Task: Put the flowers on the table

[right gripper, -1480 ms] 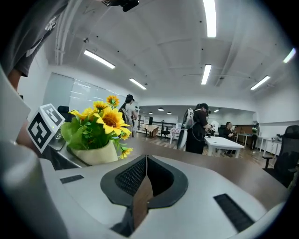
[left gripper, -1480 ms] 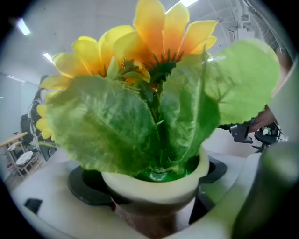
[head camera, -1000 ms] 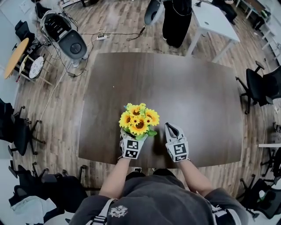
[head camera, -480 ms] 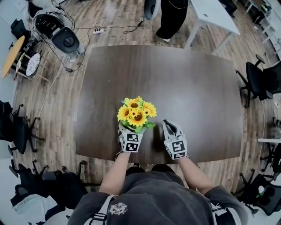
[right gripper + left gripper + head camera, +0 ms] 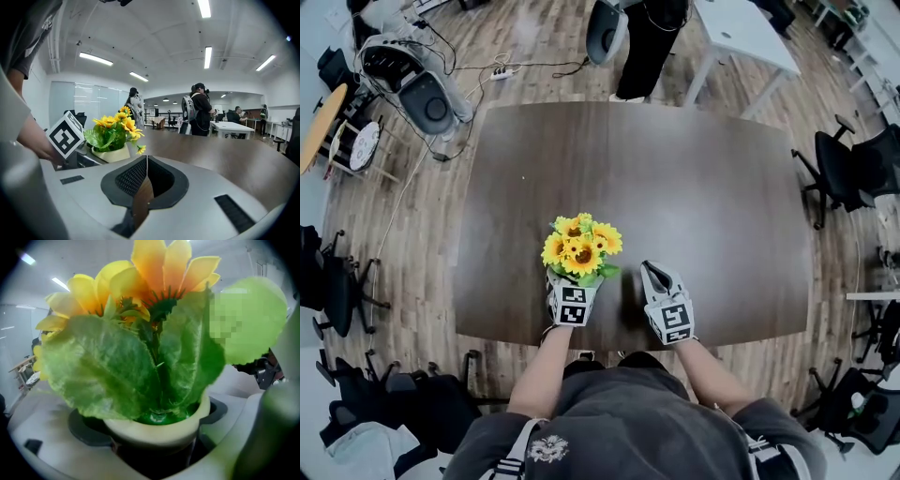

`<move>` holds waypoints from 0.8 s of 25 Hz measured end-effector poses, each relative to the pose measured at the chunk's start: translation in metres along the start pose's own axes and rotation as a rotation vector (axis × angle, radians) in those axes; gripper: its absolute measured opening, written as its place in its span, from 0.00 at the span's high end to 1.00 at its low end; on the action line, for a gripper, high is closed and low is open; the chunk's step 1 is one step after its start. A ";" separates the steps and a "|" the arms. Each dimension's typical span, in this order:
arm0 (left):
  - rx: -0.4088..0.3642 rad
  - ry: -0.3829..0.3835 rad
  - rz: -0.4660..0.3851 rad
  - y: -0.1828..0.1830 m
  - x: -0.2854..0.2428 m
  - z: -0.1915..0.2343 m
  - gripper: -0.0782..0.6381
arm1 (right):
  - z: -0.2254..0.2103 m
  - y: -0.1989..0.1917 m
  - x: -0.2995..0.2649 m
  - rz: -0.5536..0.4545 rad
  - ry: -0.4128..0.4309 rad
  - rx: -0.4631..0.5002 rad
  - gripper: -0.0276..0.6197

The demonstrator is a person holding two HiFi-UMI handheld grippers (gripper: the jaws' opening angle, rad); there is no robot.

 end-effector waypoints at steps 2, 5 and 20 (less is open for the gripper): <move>0.001 -0.008 0.001 -0.001 -0.001 -0.001 0.13 | 0.002 0.005 0.002 0.000 0.003 -0.003 0.92; 0.003 -0.021 -0.009 0.001 0.002 -0.001 0.13 | 0.006 0.012 0.005 -0.016 0.001 0.001 0.92; 0.222 0.044 -0.203 0.025 0.105 0.035 0.25 | 0.006 0.067 0.010 -0.134 -0.107 -0.093 0.92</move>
Point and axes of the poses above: the fingertips, and each gripper's own axes: x backward along the fingers, z to its left, y out of its top, the point moved 5 cm from there along x, backward along the fingers, and after that the axes turned 6 degrees about x, right-handed, at the moved point
